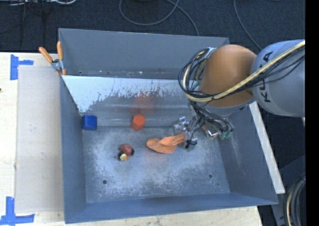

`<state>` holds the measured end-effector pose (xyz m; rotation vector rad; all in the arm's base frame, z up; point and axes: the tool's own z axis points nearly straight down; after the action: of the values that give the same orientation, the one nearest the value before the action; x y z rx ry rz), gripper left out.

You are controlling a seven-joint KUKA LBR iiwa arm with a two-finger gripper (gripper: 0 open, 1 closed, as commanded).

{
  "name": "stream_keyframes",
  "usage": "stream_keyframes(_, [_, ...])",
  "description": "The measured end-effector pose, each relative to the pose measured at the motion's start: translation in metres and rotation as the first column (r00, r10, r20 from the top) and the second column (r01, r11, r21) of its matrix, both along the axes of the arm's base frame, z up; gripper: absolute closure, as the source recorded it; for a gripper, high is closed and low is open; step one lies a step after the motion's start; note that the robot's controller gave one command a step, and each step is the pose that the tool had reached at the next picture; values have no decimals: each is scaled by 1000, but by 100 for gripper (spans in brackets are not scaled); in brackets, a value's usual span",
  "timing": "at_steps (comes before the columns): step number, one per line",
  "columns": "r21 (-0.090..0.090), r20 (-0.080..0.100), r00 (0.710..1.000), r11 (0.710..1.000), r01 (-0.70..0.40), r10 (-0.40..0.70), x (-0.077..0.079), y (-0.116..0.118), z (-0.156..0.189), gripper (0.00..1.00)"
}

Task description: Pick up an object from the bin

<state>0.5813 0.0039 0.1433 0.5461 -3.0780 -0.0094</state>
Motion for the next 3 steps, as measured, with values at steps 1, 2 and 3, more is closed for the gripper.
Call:
stream_keyframes(1, [1, 38, 999, 1000, 27, -27, 22, 4, -16, 100])
stream_keyframes(2, [0, 5, 1000, 1000, 23, -23, 9, 4, 4, 100])
stream_keyframes(3, [0, 30, 999, 1000, 20, -20, 18, 0, 42, 100])
